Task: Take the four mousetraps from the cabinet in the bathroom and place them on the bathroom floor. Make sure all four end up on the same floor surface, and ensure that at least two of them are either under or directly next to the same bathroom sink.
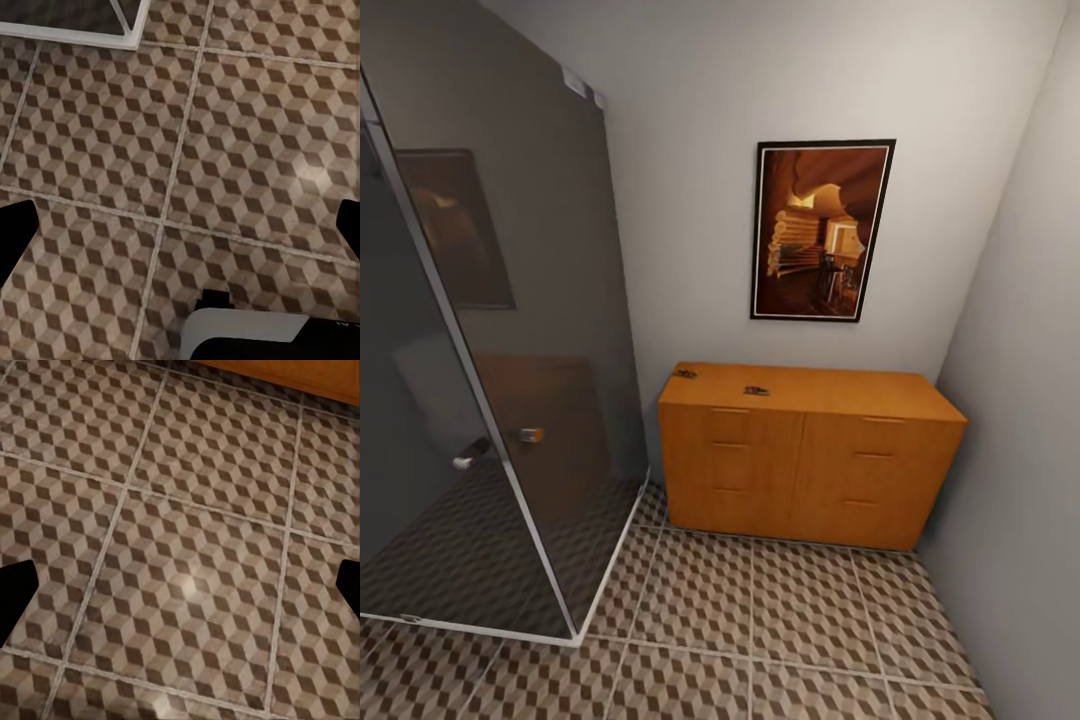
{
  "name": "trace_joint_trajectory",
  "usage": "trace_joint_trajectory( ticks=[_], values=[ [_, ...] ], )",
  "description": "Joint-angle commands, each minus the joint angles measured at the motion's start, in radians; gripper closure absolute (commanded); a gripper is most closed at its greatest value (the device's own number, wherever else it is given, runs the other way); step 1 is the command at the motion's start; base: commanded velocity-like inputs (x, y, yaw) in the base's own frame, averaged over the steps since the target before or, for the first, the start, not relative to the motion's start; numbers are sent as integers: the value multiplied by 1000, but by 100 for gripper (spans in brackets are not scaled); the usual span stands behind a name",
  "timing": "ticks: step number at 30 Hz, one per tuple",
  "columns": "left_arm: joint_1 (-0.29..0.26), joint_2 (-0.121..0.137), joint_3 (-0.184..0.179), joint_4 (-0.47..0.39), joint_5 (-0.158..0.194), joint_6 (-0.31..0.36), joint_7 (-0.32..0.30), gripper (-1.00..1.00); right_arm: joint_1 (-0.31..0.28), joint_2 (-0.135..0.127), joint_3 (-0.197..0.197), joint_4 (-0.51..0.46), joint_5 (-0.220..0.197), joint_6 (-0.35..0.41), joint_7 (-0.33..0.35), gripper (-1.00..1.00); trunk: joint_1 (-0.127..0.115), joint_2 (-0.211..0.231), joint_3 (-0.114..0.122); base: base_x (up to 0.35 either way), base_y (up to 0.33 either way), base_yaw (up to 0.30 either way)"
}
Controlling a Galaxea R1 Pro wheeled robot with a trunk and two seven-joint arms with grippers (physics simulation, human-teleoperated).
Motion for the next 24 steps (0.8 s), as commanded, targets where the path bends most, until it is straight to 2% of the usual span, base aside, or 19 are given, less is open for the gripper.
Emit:
trace_joint_trajectory(
  ticks=[1,17,24],
  values=[
    [-1,0,-9,0,4,-2,5,-100,-1,0,9,0,-10,-3,-2,-100,1,-2,-2,177,-97,0],
    [-1,0,-9,0,3,-2,5,-100,-1,0,9,0,-9,-4,-2,-100,1,-2,-2,180,-29,0],
    [-1,0,-9,0,4,-2,5,-100,-1,0,9,0,-9,-4,-2,-100,1,-2,-2,77,-18,-8]
  ],
)
